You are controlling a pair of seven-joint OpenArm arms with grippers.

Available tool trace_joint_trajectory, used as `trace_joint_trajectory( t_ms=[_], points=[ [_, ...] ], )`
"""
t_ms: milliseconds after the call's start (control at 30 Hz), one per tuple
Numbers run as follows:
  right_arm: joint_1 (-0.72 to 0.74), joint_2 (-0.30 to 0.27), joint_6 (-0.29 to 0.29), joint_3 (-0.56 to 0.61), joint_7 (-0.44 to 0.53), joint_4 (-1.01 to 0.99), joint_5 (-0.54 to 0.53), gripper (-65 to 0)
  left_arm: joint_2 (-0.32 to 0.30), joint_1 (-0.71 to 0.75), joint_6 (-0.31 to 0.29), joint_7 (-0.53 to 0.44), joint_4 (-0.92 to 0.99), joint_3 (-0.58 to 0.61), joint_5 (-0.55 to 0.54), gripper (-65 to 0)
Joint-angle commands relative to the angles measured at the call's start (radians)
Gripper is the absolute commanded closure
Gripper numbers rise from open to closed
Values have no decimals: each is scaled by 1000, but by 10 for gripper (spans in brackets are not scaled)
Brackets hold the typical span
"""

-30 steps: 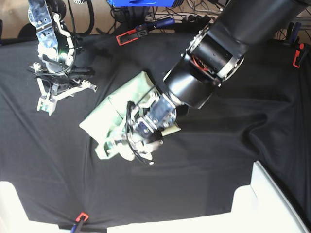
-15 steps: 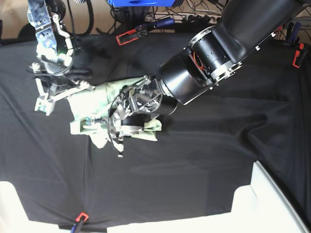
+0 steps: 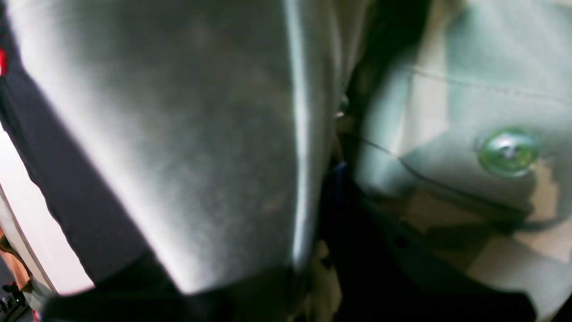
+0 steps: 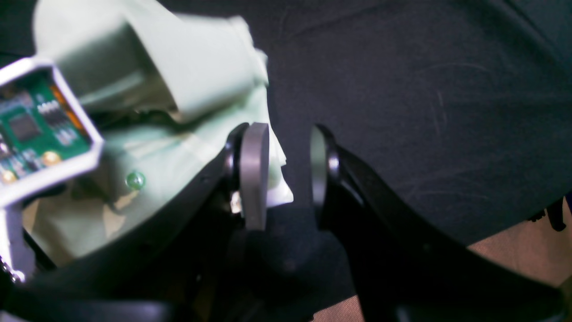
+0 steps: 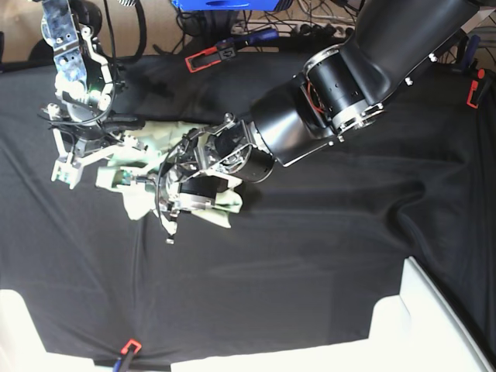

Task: Fold the T-shirt properly
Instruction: 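Fold the grasped shirt edge over toward the right gripper with the left gripper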

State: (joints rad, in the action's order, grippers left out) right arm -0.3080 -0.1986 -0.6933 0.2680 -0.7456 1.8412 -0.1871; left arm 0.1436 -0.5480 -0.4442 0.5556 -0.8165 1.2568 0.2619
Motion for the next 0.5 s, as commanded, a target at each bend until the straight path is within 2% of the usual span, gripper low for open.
trace_joint_trajectory(
  t_ms=[0, 133, 333, 467],
  points=[
    [5, -6, -5, -3, 21, 16, 11, -160, 13, -27, 6, -6, -17, -4, 4, 0],
    [5, -6, -5, -3, 21, 16, 11, -160, 13, -36, 6, -4, -8, -10, 27, 0],
    [2, -5, -5, 0, 21, 16, 11, -160, 13, -13, 6, -1, -8, -13, 201, 0],
    [2, -3, -5, 0, 21, 16, 11, -160, 13, -8, 6, 4, -8, -16, 219, 0]
  ],
)
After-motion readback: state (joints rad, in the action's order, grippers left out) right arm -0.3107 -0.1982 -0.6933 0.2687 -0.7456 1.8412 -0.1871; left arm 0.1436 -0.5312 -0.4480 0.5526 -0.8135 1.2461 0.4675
